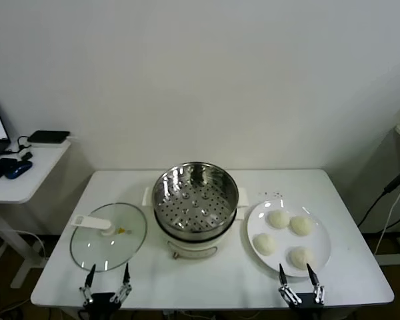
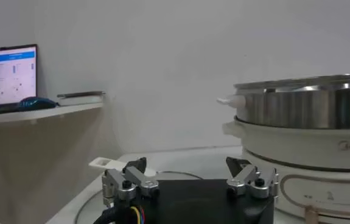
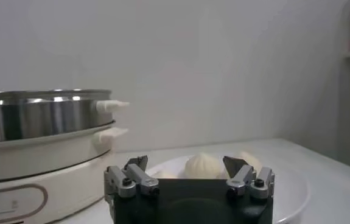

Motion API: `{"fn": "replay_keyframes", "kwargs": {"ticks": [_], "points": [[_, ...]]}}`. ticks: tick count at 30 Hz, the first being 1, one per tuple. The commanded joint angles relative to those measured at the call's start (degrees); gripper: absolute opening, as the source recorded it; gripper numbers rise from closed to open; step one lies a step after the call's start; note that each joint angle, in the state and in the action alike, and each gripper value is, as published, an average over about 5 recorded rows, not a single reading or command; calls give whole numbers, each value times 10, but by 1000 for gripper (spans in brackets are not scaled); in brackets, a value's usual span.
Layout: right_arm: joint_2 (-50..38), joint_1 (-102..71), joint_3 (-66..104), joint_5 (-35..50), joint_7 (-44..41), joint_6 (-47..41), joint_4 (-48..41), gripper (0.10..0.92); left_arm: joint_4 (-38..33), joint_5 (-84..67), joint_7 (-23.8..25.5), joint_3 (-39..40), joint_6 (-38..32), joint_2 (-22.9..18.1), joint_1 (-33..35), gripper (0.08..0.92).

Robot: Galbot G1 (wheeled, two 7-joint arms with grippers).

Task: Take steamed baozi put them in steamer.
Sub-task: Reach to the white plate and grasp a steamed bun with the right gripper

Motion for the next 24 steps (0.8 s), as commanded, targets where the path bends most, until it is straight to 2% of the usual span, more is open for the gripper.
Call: {"fn": "replay_keyframes", "kwargs": {"ticks": [1,6,15,24], "points": [[-9,39,37,-13,30,-160,53,823,1,7,0,1,-3,2,-1,823],[-44,112,57,-21,24,-262,65,823,5,11,-1,2,-9,4,-3,823],[-176,262,13,-28,-6,-457,35,823,8,17,-1,2,-20,6,-5,823],[-326,362,-101,-67,-132,-572,-6,823,19,27,0,7,-29,8,-8,823]]}}
